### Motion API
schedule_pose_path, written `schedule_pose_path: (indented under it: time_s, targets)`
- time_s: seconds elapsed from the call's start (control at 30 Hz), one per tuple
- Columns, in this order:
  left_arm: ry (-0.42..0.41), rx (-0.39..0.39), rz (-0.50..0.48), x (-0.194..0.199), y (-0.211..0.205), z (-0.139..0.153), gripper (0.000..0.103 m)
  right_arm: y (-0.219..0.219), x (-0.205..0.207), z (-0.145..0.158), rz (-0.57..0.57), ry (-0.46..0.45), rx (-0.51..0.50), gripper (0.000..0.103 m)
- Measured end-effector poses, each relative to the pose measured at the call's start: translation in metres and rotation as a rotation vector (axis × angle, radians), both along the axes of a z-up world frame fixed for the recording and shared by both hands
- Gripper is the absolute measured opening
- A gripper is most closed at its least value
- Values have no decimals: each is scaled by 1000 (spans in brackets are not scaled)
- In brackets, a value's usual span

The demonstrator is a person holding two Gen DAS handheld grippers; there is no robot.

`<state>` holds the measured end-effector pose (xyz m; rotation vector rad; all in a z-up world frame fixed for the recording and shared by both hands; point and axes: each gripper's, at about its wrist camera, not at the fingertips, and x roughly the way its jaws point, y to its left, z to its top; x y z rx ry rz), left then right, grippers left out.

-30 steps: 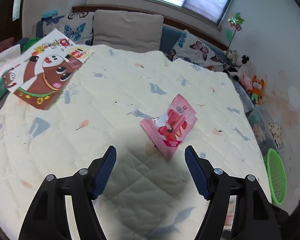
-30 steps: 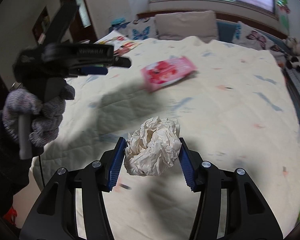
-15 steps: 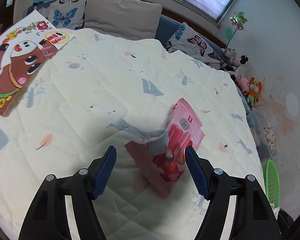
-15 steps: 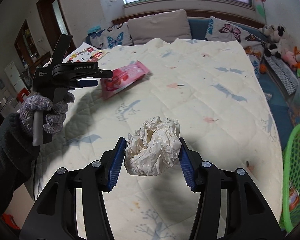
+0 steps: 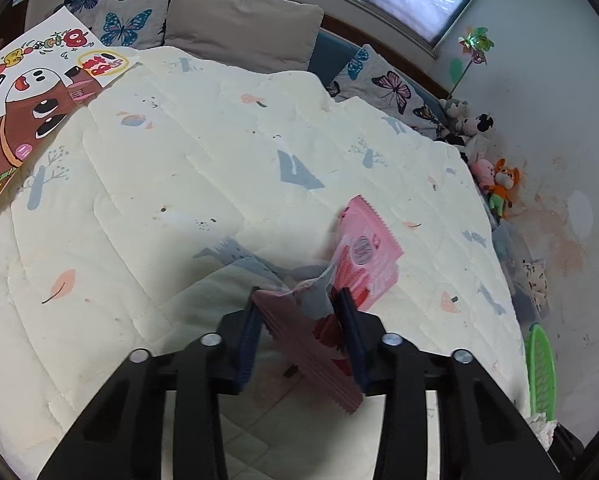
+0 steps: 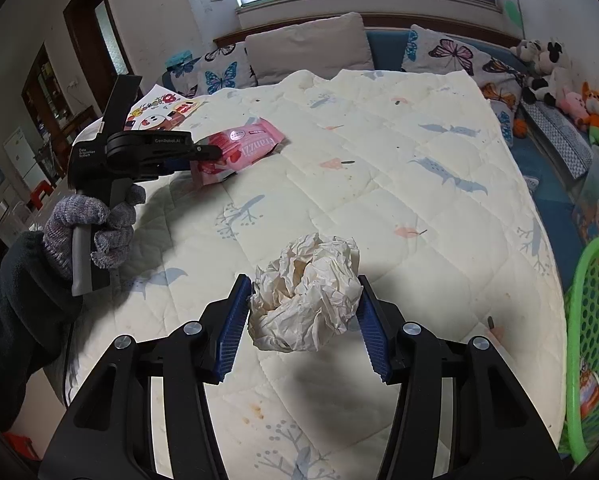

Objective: Collect trash
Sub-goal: 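Grasp the pink snack wrapper with the left gripper while the right holds the tissue, then carry the tissue and pink wrapper over the green basket and release both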

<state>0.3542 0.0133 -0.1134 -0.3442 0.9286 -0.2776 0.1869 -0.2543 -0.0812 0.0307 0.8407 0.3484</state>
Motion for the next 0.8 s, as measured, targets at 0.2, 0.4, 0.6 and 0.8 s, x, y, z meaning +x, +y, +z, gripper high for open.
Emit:
schedule_pose_path:
  time_s: [0.2, 0.4, 0.6, 0.8]
  targets:
    - [-56, 64, -13, -14, -9, 16, 25, -5, -5, 4, -16, -12, 3, 53]
    - [-90, 86, -42, -36, -17, 34, 24, -17, -16, 13, -40, -33, 16, 53]
    - [-121, 92, -86, -68, -31, 52, 23, -39, -32, 20, -85, -52, 30, 53]
    - [-157, 76, -144, -97, -57, 70, 23, -73, -48, 23, -159, -62, 37, 53]
